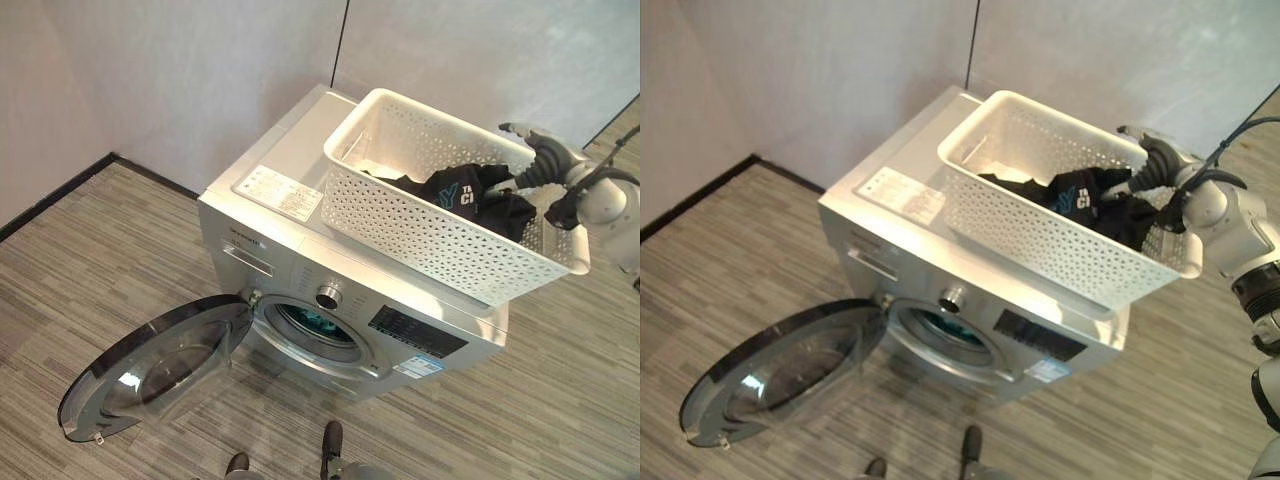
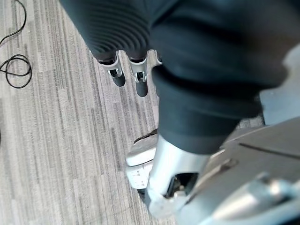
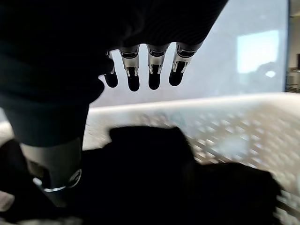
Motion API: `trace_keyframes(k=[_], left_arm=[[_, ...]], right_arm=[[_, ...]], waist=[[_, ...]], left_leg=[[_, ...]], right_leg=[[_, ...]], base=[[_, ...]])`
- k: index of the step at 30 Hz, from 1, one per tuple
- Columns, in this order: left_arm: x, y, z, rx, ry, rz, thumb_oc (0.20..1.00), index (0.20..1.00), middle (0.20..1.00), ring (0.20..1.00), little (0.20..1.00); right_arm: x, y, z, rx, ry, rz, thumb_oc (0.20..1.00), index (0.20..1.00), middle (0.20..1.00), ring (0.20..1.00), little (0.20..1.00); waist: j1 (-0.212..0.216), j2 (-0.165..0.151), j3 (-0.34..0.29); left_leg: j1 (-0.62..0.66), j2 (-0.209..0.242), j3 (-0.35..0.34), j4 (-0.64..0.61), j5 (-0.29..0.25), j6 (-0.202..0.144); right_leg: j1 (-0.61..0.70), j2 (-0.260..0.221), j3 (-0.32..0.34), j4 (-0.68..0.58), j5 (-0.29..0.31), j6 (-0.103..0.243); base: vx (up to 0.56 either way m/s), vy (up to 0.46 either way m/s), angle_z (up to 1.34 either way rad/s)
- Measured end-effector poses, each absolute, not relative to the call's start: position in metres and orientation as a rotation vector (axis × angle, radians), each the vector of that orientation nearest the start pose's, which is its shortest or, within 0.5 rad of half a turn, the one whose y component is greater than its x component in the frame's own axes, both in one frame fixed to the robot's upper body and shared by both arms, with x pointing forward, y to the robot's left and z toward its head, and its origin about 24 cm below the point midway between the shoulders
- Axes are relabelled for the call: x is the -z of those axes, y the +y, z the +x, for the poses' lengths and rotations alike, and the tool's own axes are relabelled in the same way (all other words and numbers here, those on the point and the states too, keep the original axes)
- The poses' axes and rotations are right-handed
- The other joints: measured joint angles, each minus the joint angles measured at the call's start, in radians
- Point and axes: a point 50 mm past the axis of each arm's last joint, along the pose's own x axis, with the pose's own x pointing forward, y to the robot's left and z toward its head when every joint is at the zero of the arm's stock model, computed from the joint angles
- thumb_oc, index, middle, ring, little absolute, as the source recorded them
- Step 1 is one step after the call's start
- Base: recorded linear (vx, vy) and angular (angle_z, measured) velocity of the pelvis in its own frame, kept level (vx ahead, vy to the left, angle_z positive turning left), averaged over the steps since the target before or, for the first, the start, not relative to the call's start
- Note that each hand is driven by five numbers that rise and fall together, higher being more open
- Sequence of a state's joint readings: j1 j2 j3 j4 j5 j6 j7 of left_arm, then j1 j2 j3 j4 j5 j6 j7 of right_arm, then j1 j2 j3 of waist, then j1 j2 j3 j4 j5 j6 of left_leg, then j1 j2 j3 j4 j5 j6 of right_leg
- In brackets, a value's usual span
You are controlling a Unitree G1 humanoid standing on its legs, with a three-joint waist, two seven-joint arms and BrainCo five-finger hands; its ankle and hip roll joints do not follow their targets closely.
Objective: Grab the laundry basket,head to the washer,open it,put in the laundry and shut it.
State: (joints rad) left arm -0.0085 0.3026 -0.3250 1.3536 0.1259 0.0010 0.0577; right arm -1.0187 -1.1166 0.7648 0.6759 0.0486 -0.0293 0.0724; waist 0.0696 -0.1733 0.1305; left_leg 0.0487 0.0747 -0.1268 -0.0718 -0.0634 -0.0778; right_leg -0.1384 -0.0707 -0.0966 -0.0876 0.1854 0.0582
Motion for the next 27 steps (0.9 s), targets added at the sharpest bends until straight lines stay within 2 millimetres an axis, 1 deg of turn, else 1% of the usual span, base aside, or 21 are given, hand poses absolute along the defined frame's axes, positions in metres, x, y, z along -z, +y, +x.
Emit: trace_keyframes(k=[2, 5, 7, 8, 10, 14, 16, 17, 19, 21, 22, 23, 24, 27], left_arm=[[0.162, 0.258, 0.063, 0.1, 1.354, 0.612, 1.0, 1.0, 1.0, 1.0, 1.0], [0.162, 0.256, 0.066, 0.104, 1.341, 0.609, 1.0, 1.0, 1.0, 1.0, 1.0], [0.16, 0.256, 0.076, 0.087, 1.305, 0.595, 1.0, 1.0, 1.0, 1.0, 1.0], [0.159, 0.255, 0.081, 0.086, 1.289, 0.594, 1.0, 1.0, 1.0, 1.0, 1.0], [0.158, 0.255, 0.084, 0.085, 1.278, 0.596, 1.0, 1.0, 1.0, 1.0, 1.0], [0.155, 0.256, 0.098, 0.102, 1.243, 0.627, 1.0, 1.0, 1.0, 1.0, 1.0], [0.153, 0.257, 0.103, 0.094, 1.231, 0.625, 1.0, 1.0, 1.0, 1.0, 1.0], [0.153, 0.259, 0.103, 0.082, 1.228, 0.611, 1.0, 1.0, 1.0, 1.0, 1.0], [0.152, 0.259, 0.105, 0.08, 1.221, 0.611, 1.0, 1.0, 1.0, 1.0, 1.0], [0.152, 0.259, 0.106, 0.081, 1.22, 0.613, 1.0, 1.0, 1.0, 1.0, 1.0], [0.152, 0.259, 0.106, 0.081, 1.221, 0.614, 1.0, 1.0, 1.0, 1.0, 1.0], [0.152, 0.259, 0.105, 0.081, 1.221, 0.614, 1.0, 1.0, 1.0, 1.0, 1.0], [0.152, 0.259, 0.105, 0.081, 1.222, 0.615, 1.0, 1.0, 1.0, 1.0, 1.0], [0.152, 0.259, 0.105, 0.083, 1.222, 0.616, 1.0, 1.0, 1.0, 1.0, 1.0]], right_arm=[[-0.236, -0.312, 0.361, 0.045, 0.039, -1.293, 1.0, 1.0, 1.0, 1.0, 1.0], [-0.237, -0.31, 0.363, 0.026, 0.056, -1.307, 1.0, 1.0, 1.0, 1.0, 1.0], [-0.241, -0.311, 0.365, 0.025, 0.079, -1.321, 1.0, 1.0, 1.0, 1.0, 1.0], [-0.241, -0.316, 0.365, 0.043, 0.098, -1.321, 1.0, 1.0, 1.0, 1.0, 1.0], [-0.241, -0.318, 0.366, 0.043, 0.126, -1.335, 1.0, 1.0, 1.0, 1.0, 1.0], [-0.253, -0.313, 0.373, 0.052, 0.127, -1.357, 1.0, 1.0, 1.0, 1.0, 1.0], [-0.255, -0.312, 0.373, 0.037, 0.136, -1.361, 1.0, 1.0, 1.0, 1.0, 1.0], [-0.256, -0.307, 0.376, 0.022, 0.132, -1.359, 1.0, 1.0, 1.0, 1.0, 1.0], [-0.259, -0.305, 0.377, 0.011, 0.129, -1.357, 1.0, 1.0, 1.0, 1.0, 1.0], [-0.259, -0.303, 0.377, 0.0, 0.134, -1.36, 1.0, 1.0, 1.0, 1.0, 1.0], [-0.259, -0.303, 0.377, -0.006, 0.136, -1.36, 0.762, 0.762, 0.762, 0.762, 0.762], [-0.259, -0.302, 0.377, -0.011, 0.133, -1.361, 0.438, 0.438, 0.438, 0.438, 0.438], [-0.259, -0.301, 0.377, -0.018, 0.133, -1.36, 0.2, 0.2, 0.2, 0.2, 0.2], [-0.259, -0.296, 0.378, -0.045, 0.128, -1.353, 0.2, 0.2, 0.2, 0.2, 0.2]], waist=[[-0.001, -0.002, 0.012], [-0.003, -0.002, 0.029], [-0.002, -0.003, 0.054], [0.0, -0.004, 0.071], [0.016, -0.005, 0.079], [0.021, -0.009, 0.115], [0.031, -0.014, 0.122], [0.031, -0.016, 0.124], [0.032, -0.021, 0.136], [0.032, -0.024, 0.138], [0.031, -0.024, 0.138], [0.031, -0.024, 0.138], [0.03, -0.024, 0.138], [0.03, -0.024, 0.138]], left_leg=[[-0.002, 0.0, 0.0, 0.001, 0.001, -0.001], [-0.017, 0.002, -0.001, 0.002, 0.001, -0.002], [-0.04, 0.0, -0.012, 0.019, 0.001, -0.006], [-0.055, -0.002, -0.031, 0.029, 0.001, -0.006], [-0.064, -0.002, -0.034, 0.033, 0.001, -0.009], [-0.087, 0.0, -0.052, 0.038, 0.007, -0.019], [-0.101, 0.003, -0.054, 0.038, 0.01, -0.023], [-0.116, 0.002, -0.055, 0.041, 0.011, -0.026], [-0.122, 0.002, -0.057, 0.048, 0.011, -0.026], [-0.122, 0.003, -0.057, 0.048, 0.01, -0.027], [-0.122, 0.002, -0.056, 0.047, 0.01, -0.027], [-0.122, 0.002, -0.056, 0.047, 0.01, -0.027], [-0.122, 0.002, -0.056, 0.046, 0.01, -0.027], [-0.121, 0.002, -0.056, 0.046, 0.01, -0.027]], right_leg=[[-0.003, 0.001, 0.0, 0.0, 0.002, -0.002], [-0.011, 0.002, -0.002, 0.0, 0.003, -0.003], [-0.02, -0.002, -0.02, 0.0, 0.003, -0.004], [-0.024, -0.002, -0.029, 0.0, 0.004, -0.005], [-0.031, -0.001, -0.033, 0.0, 0.008, -0.011], [-0.04, -0.001, -0.049, 0.0, 0.011, -0.015], [-0.055, 0.001, -0.051, 0.0, 0.01, -0.016], [-0.07, 0.0, -0.052, 0.0, 0.013, -0.02], [-0.074, 0.001, -0.052, 0.0, 0.015, -0.021], [-0.074, 0.002, -0.053, 0.0, 0.015, -0.021], [-0.074, 0.001, -0.053, 0.0, 0.015, -0.021], [-0.074, 0.0, -0.053, 0.0, 0.015, -0.021], [-0.074, 0.0, -0.053, 0.0, 0.015, -0.021], [-0.073, 0.001, -0.053, 0.0, 0.015, -0.021]], base=[[-0.02, -0.004, 0.0], [-0.04, -0.017, 0.02], [-0.04, -0.02, 0.19], [-0.02, -0.02, 0.28], [-0.03, -0.016, 0.13], [-0.03, -0.011, 0.11], [-0.02, -0.008, 0.05], [-0.03, -0.003, 0.04], [0.0, 0.0, 0.0], [0.0, 0.0, 0.0], [0.0, 0.0, 0.0], [0.0, 0.0, 0.0], [0.0, 0.0, 0.0], [0.0, 0.0, 0.0]])
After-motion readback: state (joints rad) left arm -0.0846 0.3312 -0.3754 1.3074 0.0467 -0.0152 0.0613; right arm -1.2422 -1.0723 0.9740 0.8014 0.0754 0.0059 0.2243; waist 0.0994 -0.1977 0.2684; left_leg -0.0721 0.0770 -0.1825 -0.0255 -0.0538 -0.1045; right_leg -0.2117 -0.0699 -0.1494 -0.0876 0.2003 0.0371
